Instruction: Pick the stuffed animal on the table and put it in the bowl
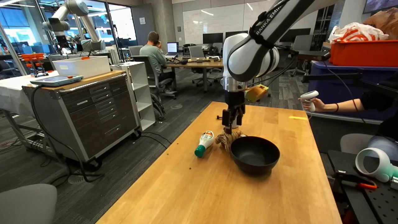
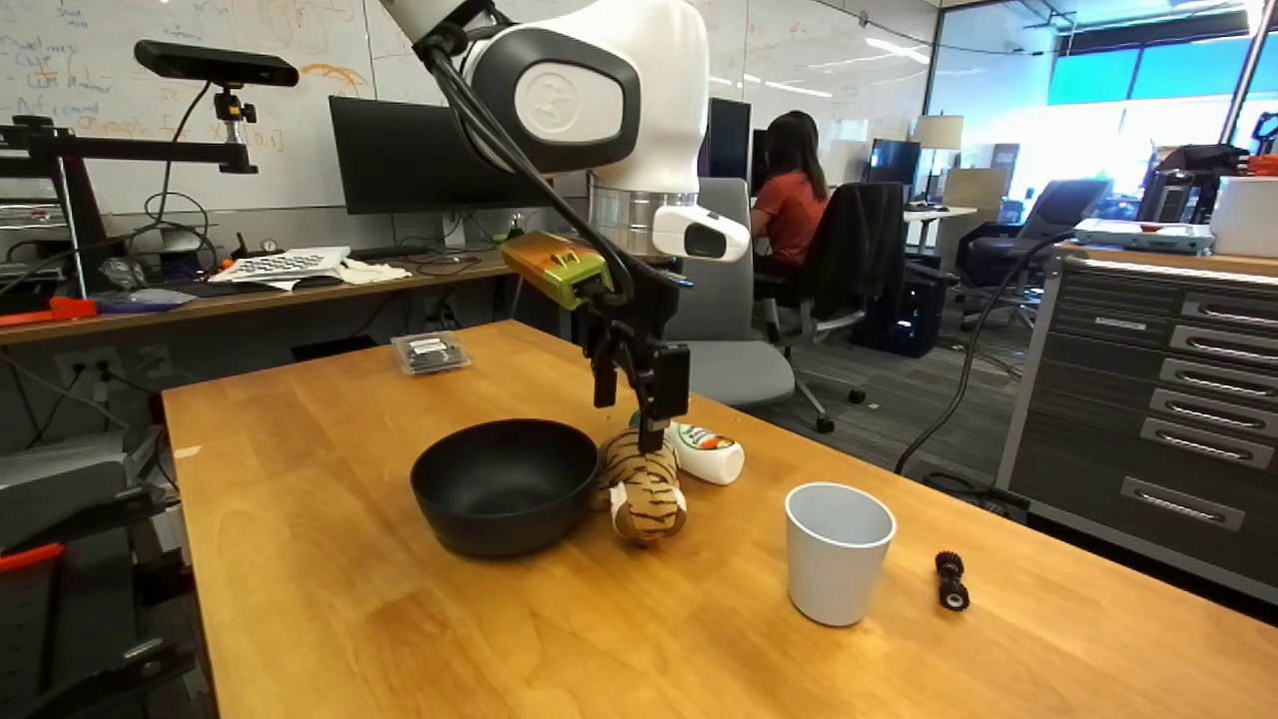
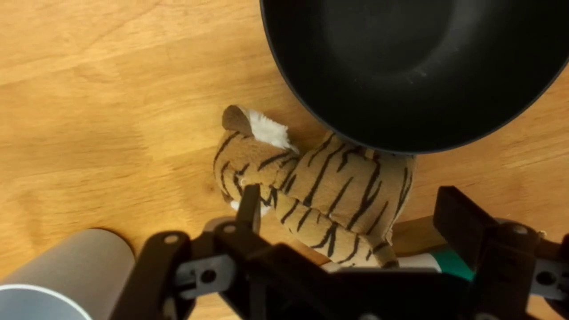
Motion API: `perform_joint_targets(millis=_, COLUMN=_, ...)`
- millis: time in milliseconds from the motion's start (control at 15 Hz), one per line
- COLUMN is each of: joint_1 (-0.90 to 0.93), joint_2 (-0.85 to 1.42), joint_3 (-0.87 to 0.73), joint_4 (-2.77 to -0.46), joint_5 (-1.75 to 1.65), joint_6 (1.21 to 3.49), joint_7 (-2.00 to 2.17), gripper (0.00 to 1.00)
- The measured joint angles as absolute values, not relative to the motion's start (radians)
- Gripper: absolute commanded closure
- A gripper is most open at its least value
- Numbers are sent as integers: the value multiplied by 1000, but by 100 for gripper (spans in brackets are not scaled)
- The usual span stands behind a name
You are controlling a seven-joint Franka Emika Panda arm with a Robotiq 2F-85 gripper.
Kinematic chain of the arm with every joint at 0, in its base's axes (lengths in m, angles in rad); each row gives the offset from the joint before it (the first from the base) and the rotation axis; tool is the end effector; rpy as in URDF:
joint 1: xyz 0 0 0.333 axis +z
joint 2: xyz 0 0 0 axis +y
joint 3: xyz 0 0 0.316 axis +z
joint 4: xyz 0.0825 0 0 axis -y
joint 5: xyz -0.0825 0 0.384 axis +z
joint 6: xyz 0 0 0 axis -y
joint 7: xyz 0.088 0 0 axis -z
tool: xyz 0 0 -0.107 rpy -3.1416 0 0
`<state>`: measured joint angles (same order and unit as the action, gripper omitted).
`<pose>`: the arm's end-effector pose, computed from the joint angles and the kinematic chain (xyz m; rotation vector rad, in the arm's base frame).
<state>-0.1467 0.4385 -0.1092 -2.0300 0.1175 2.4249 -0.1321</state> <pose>0.5773 -0.1494 0.2260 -3.0890 0.3172 0.0512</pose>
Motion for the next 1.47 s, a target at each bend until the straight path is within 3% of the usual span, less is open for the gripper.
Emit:
perform_joint_targets(millis=400, joint_1=-160, joint_2=482, joint_3=-109, joint_4=-2007, joint_5=117, joint_6=2425, joint_7=-132, gripper=0)
perform_joint_targets(millis=467, joint_1=-161, joint_2=488, joint_3=-109, joint_4=-2004, joint_5=117, joint_6=2425, joint_7=-132, gripper=6)
perform_joint_targets(millis=533, joint_1=-162, joint_2=494, joint_3=-109, joint_4=-2001, joint_5=117, joint_6=2425, joint_7=-132, gripper=25)
perform_joint_targets(millis=600, joint_1=-162, joint_2=500, joint_3=-109, joint_4=-1998, joint_5=117, joint_6=2425, joint_7=-131, gripper=34)
perform_joint_targets(millis=1067, joint_1=-162, joint_2=525, joint_3=-109, joint_4=-1984, joint_5=117, joint_6=2425, joint_7=-126, gripper=86)
perform_joint_targets(millis=1333, joint_1=-162, joint_2=526, joint_3=-109, joint_4=-1983, joint_5=117, joint_6=2425, joint_7=-123, gripper=97)
perform_joint_targets(millis=1467, joint_1=-162, joint_2=527, joint_3=-109, joint_4=-1983, joint_5=117, joint_6=2425, joint_7=-121, gripper=94)
